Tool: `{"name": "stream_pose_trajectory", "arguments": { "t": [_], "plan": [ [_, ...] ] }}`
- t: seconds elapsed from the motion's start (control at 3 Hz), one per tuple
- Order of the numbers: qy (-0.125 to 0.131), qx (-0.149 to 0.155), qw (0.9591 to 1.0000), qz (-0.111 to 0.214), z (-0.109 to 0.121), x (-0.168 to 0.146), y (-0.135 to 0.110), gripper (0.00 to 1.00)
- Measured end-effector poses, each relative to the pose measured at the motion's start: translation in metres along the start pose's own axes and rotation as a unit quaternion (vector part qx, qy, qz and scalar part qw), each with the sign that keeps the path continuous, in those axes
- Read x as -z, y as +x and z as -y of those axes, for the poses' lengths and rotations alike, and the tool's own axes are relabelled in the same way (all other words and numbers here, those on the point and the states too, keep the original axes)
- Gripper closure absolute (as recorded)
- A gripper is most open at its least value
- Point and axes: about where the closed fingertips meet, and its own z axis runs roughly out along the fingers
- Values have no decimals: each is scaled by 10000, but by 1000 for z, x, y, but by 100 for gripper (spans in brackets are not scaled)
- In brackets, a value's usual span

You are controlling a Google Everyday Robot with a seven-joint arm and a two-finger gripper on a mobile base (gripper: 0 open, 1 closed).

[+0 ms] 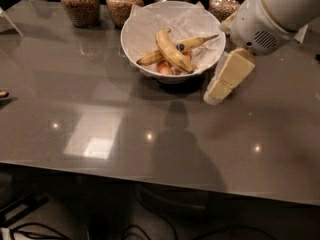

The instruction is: Pick banana from white bowl

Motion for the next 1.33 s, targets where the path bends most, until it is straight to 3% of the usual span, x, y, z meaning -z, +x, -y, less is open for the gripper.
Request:
{"name": "stream_pose_trajectory", "arguments": {
  "t": [0.33,0.67,1.0,1.33],
  "plan": [
    [172,-230,9989,380,23,-36,-60,0],
    [172,-229,9989,380,23,-36,-60,0],
    [461,-369,9967,563,32,-41,-63,0],
    [879,-708,9901,833,52,-66,-71,0]
  ]
}}
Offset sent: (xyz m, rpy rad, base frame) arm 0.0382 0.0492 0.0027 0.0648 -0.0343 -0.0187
